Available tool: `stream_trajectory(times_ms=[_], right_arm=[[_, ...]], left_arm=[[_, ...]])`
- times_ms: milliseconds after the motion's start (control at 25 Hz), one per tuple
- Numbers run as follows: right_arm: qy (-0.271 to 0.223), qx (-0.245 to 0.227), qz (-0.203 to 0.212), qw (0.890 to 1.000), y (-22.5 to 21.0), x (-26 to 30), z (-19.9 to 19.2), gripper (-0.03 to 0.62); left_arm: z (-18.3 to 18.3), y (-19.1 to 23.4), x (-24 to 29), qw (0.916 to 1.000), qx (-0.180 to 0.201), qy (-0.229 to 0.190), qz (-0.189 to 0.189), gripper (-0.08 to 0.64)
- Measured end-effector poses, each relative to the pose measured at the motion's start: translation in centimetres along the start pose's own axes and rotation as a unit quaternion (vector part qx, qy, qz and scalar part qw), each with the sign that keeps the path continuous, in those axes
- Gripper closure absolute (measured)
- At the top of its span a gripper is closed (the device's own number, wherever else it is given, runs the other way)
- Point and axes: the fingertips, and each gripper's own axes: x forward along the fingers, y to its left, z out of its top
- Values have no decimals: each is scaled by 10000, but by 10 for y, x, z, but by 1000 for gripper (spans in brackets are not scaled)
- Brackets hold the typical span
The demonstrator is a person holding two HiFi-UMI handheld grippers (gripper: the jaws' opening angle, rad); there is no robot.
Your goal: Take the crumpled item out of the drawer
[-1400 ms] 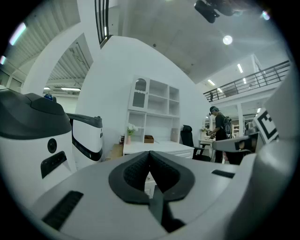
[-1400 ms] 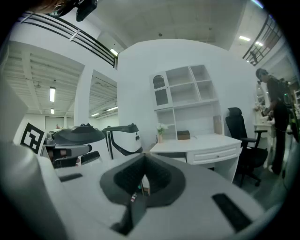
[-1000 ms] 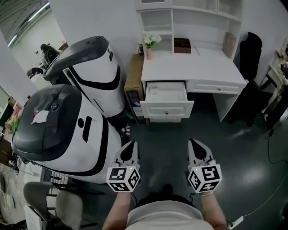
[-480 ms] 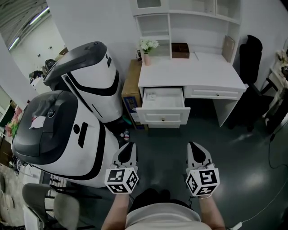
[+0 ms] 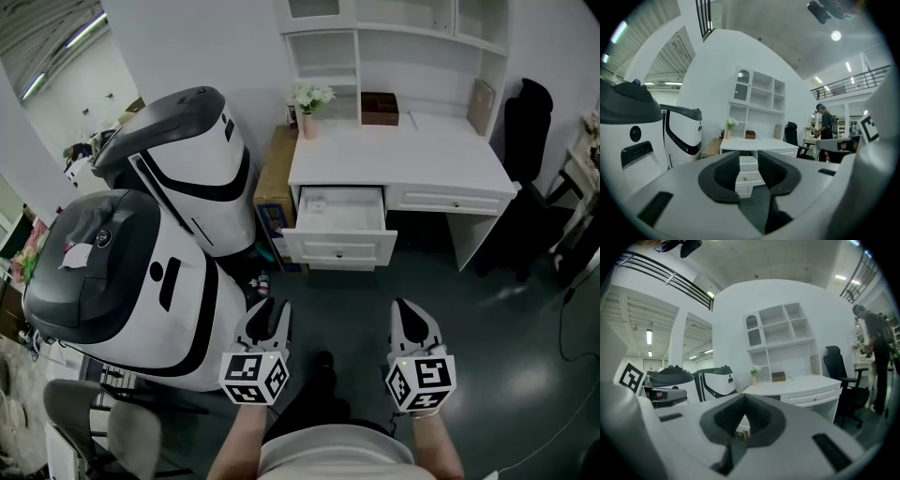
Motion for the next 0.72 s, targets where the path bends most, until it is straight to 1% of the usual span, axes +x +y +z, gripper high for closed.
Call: stream_trajectory(times_ms=[160,360,720], right_arm=[[-14,18,-67,10000,-8,13,3,591],[60,10,-132,9999,-22,40,4,591],[134,-5,-214,9997,-41,118,18,591]], left_arm=[[3,6,18,10000,46,44,6,440],[7,16,54,9999,70,86,23,423],[14,45,136,9997,34,221,-78,416]])
